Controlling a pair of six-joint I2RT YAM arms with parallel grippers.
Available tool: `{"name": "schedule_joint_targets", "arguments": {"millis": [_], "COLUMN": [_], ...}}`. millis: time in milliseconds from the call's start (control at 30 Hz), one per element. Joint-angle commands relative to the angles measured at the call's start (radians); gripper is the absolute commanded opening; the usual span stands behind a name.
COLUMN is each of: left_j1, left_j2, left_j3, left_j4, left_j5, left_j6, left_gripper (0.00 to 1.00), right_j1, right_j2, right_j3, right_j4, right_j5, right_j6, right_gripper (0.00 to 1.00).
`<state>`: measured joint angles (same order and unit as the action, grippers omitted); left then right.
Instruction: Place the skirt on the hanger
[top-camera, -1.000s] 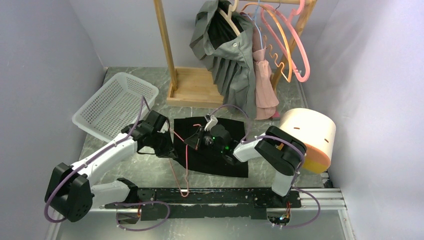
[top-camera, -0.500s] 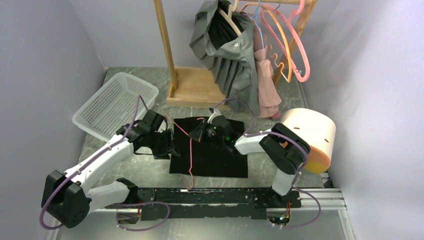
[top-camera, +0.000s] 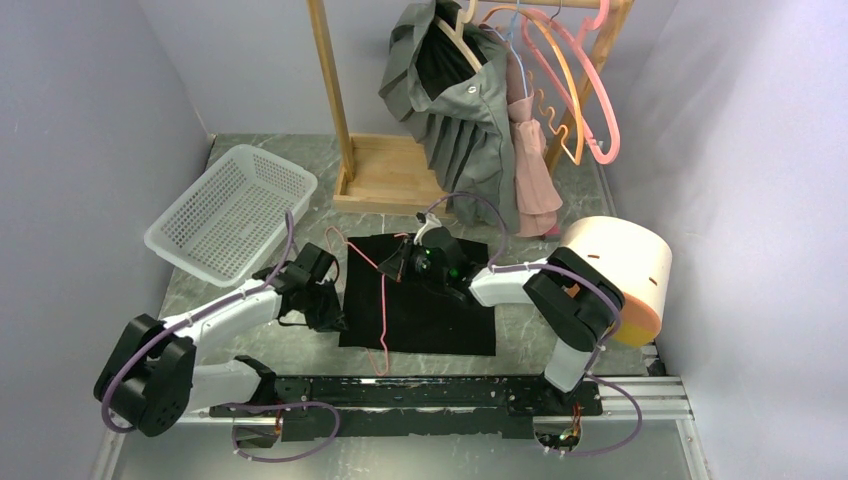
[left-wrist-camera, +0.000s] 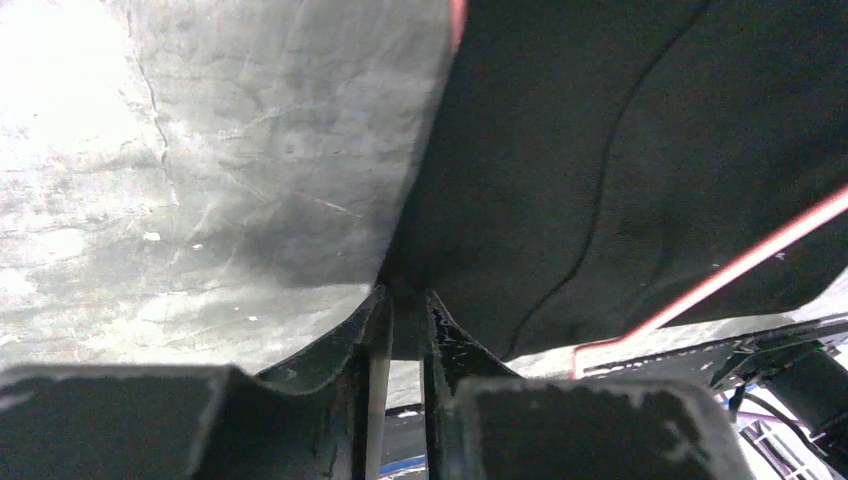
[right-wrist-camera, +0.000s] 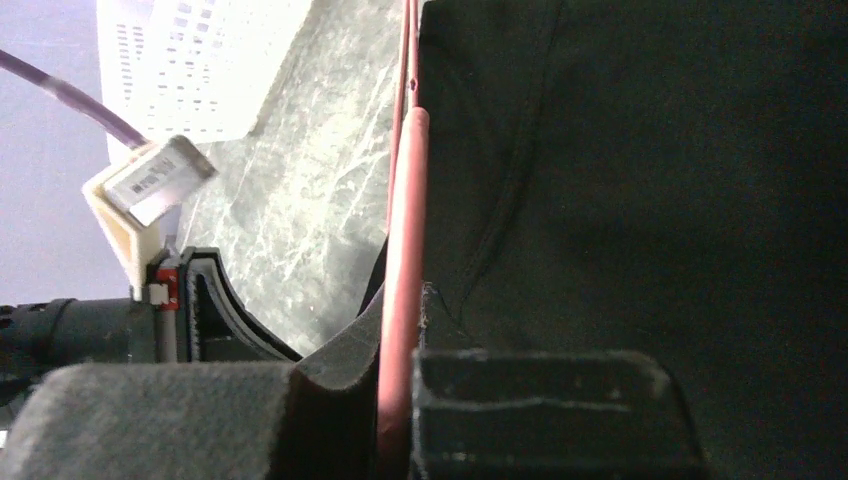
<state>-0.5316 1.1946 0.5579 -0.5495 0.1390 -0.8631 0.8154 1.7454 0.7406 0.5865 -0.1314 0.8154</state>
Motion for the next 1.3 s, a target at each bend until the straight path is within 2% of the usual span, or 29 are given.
{"name": "schedule_joint_targets", "arguments": {"millis": [0, 233, 433, 667, 767, 1000, 1267], "left_j1": [0.002, 0.001, 0.001, 0.002, 0.001, 0.001, 0.002], "left_j2": [0.016, 0.034, -0.001, -0.017, -0.024, -0.043, -0.051], "left_j3": [-0.031, -0.059, -0.075, -0.059, -0.048, -0.035, 0.014], "left_j4": [0.077, 0.036, 0.041, 0.037, 0.035, 0.031, 0.021], "left_j5": [0.036, -0.017, 0.001, -0.008, -0.017, -0.027, -0.051], "left_j6": [-0.010, -0.018, -0.021, -0.014, -0.014, -0.018, -0.002], "left_gripper": [0.19, 0.07, 0.07, 0.07, 0.07, 0.07, 0.13], "right_j1": [-0.007, -0.006, -0.007, -0.006, -0.006, -0.006, -0.006], "right_j2": [-0.025, -0.051, -0.079, -0.106, -0.126, -0.206, -0.254], "right_j3": [0.016, 0.035, 0.048, 0.042, 0.058, 0.035, 0.045], "right_j4": [-0.079, -0.150, -0.230, -0.305, -0.386, -0.524, -0.680], "right_j5": [0.084, 0.211, 0.313, 0.347, 0.345, 0.451, 0.586], "right_j6": [-0.054, -0.055, -0.015, -0.005, -0.026, -0.016, 0.019], "right_gripper": [0.00, 0.00, 0.00, 0.00, 0.00, 0.00, 0.00]}}
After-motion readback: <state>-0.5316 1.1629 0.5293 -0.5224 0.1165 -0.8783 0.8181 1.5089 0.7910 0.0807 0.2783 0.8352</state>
